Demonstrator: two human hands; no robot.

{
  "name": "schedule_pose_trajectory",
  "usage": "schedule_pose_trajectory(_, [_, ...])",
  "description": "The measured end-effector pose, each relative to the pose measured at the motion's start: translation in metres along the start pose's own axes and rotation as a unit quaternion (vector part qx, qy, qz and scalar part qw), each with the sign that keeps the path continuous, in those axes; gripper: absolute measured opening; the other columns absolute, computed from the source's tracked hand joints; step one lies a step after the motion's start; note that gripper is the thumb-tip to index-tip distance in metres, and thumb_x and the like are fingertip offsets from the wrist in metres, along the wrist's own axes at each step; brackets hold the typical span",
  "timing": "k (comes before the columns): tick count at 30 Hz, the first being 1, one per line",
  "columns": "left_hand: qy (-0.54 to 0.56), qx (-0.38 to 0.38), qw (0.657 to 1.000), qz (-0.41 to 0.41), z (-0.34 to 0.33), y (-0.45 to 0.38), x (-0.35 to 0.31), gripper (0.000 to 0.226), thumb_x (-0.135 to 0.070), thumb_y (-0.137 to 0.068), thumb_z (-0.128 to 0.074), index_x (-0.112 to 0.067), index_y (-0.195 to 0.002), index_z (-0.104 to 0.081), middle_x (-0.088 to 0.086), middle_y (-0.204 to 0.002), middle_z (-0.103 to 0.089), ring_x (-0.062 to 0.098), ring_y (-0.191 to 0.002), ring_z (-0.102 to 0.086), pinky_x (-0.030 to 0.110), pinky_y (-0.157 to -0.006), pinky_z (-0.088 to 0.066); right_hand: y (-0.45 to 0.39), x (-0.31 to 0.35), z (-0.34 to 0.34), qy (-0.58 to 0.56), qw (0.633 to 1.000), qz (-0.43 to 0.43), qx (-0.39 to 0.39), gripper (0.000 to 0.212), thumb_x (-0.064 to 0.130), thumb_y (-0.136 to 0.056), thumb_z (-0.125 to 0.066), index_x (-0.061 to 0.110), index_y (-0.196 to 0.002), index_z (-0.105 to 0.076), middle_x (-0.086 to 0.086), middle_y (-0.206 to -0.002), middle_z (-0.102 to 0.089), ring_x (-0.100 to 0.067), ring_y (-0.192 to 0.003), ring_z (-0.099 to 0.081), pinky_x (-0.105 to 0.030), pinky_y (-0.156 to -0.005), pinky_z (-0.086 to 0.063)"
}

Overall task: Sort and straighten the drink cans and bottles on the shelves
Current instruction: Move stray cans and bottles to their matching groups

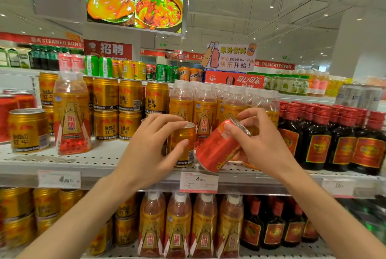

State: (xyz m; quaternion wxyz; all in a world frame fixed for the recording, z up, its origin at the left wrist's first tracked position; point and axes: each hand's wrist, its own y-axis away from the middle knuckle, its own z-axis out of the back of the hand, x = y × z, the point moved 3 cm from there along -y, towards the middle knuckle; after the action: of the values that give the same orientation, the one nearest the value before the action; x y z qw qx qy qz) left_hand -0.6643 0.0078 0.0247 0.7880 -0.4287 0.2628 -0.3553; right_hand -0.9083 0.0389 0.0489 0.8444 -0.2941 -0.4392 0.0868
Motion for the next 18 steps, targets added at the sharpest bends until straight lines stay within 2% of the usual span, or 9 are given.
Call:
schedule_pose_trajectory(2, [0.038,-0.021,0.999,-0.001,0.002,0.009,-0.009,0.036,-0.037,-0.091,-0.065,-0.015,-0.12,-0.067,-0.006,-0.115,-0.063,0.011,-0.109,-0.057,0.031,-0.09,-0.049,0.009,0.003,-0.001,-0.021,1.0,-0.021,0.002,0.04,0.054,-0.088,-0.067,0.039,-0.122,-0.053,0.005,-0.11,-0.063,-0.016,-0.059,-0.071,-0.031,-0.05,-0.058])
schedule_pose_trajectory(4, [0.084,0.021,0.996,0.022,0.0,0.02,-0.014,0.044,-0.048,-0.091,-0.063,-0.019,-0.124,-0.062,-0.011,-0.114,-0.06,0.002,-0.103,-0.057,0.023,-0.083,-0.05,0.02,0.006,-0.005,-0.037,0.999,-0.032,0.006,0.039,0.051,-0.091,-0.065,0.038,-0.126,-0.057,0.003,-0.111,-0.065,-0.017,-0.052,-0.069,-0.028,-0.048,-0.055])
schedule_pose_trajectory(8, [0.163,0.136,0.973,0.088,-0.01,0.048,-0.011,0.067,-0.069,-0.083,-0.059,-0.041,-0.141,-0.042,-0.027,-0.126,-0.052,-0.005,-0.113,-0.053,0.017,-0.088,-0.05,0.042,0.013,-0.024,-0.09,0.993,-0.071,0.016,0.032,0.048,-0.091,-0.064,0.031,-0.119,-0.065,0.002,-0.106,-0.069,-0.021,-0.049,-0.066,-0.027,-0.047,-0.053])
schedule_pose_trajectory(11, [0.235,0.177,0.949,0.118,-0.01,0.065,-0.006,0.07,-0.062,-0.081,-0.068,-0.044,-0.142,-0.039,-0.027,-0.126,-0.054,-0.007,-0.113,-0.056,0.015,-0.088,-0.052,0.058,0.016,-0.045,-0.14,0.984,-0.11,0.023,0.029,0.047,-0.091,-0.065,0.029,-0.114,-0.065,-0.001,-0.104,-0.07,-0.024,-0.05,-0.065,-0.032,-0.047,-0.055])
schedule_pose_trajectory(15, [0.265,0.164,0.94,0.136,0.008,0.081,0.01,0.068,-0.054,-0.081,-0.071,-0.04,-0.142,-0.044,-0.024,-0.127,-0.057,-0.006,-0.111,-0.058,0.012,-0.087,-0.05,0.074,0.024,-0.071,-0.181,0.972,-0.146,0.021,0.031,0.042,-0.092,-0.063,0.024,-0.118,-0.063,-0.008,-0.098,-0.07,-0.025,-0.052,-0.064,-0.029,-0.047,-0.054])
schedule_pose_trajectory(18, [0.27,0.169,0.938,0.139,0.026,0.09,0.024,0.063,-0.049,-0.081,-0.075,-0.044,-0.138,-0.048,-0.026,-0.125,-0.06,-0.004,-0.112,-0.06,0.013,-0.089,-0.05,0.082,0.034,-0.088,-0.191,0.97,-0.151,0.027,0.032,0.042,-0.091,-0.063,0.025,-0.118,-0.062,-0.009,-0.104,-0.069,-0.029,-0.053,-0.063,-0.033,-0.045,-0.051])
